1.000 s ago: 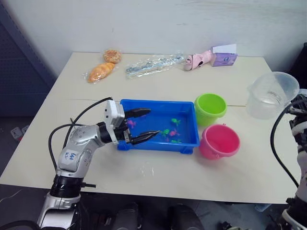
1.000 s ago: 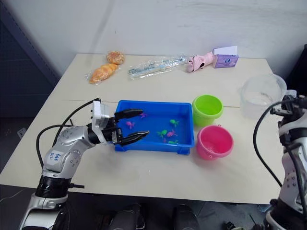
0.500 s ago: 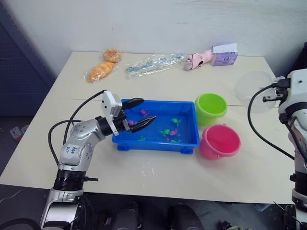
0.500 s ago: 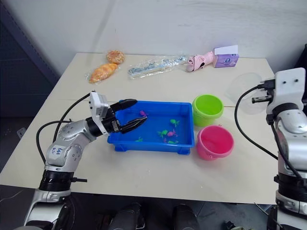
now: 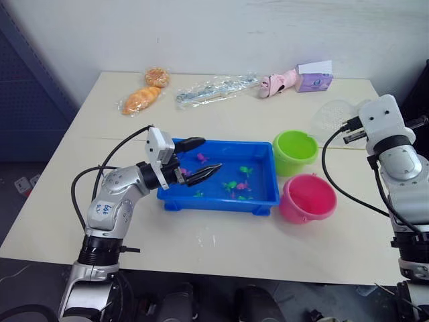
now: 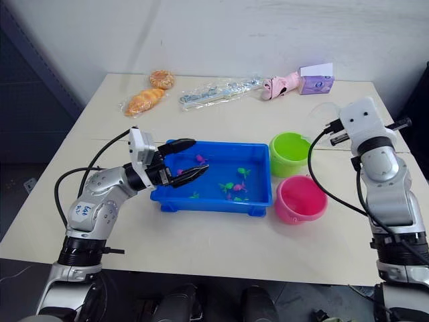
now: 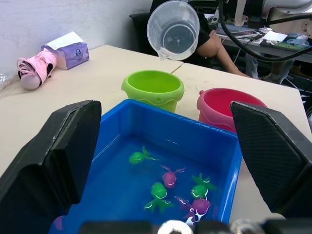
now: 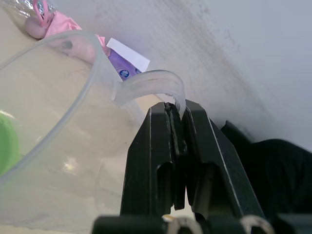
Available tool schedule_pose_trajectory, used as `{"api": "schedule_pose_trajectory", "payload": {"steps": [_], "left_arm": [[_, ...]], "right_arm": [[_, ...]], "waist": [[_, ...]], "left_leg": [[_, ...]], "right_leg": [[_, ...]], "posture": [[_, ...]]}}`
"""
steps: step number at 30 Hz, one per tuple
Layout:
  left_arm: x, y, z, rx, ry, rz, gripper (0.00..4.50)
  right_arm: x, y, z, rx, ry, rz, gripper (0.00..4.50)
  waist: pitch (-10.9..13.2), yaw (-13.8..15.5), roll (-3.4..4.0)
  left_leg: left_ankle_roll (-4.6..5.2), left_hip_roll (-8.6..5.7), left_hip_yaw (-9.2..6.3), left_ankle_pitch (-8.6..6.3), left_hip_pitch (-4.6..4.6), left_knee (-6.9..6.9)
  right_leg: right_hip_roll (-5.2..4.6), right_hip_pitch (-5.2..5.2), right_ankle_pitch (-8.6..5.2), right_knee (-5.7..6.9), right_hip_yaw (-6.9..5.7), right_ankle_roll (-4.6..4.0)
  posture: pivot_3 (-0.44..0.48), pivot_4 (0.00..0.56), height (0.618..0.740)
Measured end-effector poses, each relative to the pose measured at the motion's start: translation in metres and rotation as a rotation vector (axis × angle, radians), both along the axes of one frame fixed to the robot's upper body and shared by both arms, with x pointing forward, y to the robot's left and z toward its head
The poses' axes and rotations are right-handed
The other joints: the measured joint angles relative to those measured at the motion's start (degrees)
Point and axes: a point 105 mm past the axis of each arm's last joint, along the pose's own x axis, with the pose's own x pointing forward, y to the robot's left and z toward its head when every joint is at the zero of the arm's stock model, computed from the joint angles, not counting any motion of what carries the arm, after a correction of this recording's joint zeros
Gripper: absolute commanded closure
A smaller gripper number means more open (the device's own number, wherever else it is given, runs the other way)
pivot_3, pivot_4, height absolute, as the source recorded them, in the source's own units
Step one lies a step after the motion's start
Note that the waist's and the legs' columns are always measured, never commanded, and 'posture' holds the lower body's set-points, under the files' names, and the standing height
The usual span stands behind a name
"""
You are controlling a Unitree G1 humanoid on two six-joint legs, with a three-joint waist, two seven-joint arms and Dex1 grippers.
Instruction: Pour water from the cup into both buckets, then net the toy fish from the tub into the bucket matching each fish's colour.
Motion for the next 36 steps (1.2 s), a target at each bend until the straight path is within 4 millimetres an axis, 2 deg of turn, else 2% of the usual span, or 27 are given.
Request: {"api": "schedule_pose_trajectory", "payload": {"steps": [12,16,21,36], "left_arm": [[0.004,0.001,0.001,0.005,-0.018,0.012,0.00],[0.004,-0.002,0.002,0.016,-0.026,0.006,0.00],[0.006,-0.009,0.014,0.026,-0.070,-0.025,0.00],[0.006,-0.012,0.010,0.019,-0.065,-0.048,0.00]], "right_arm": [[0.007,0.017,0.006,-0.368,-0.036,0.053,4.41],[0.009,0.022,0.002,-0.431,-0.033,0.068,4.41],[0.009,0.030,0.010,-0.521,-0.070,0.088,4.41],[0.010,0.039,0.010,-0.660,-0.115,0.101,4.41]], "waist": [[0.03,-0.01,-0.04],[0.05,0.02,-0.07],[0.05,-0.02,-0.07],[0.06,0.01,-0.08]], "left_leg": [[-0.01,0.00,0.00,0.01,-0.01,0.03],[-0.01,0.00,0.00,0.01,-0.03,0.05],[-0.02,0.00,-0.01,0.01,-0.04,0.05],[-0.02,0.00,-0.02,0.03,-0.07,0.09]], "right_leg": [[0.00,0.00,0.00,0.00,-0.02,0.00],[0.00,-0.01,0.00,0.01,-0.02,0.00],[0.00,-0.01,0.00,0.01,-0.04,0.00],[0.00,-0.02,0.00,0.02,-0.06,0.00]], "posture": [[0.000,0.150,0.740],[0.000,0.150,0.740],[0.000,0.150,0.740],[0.000,0.150,0.740]]}}
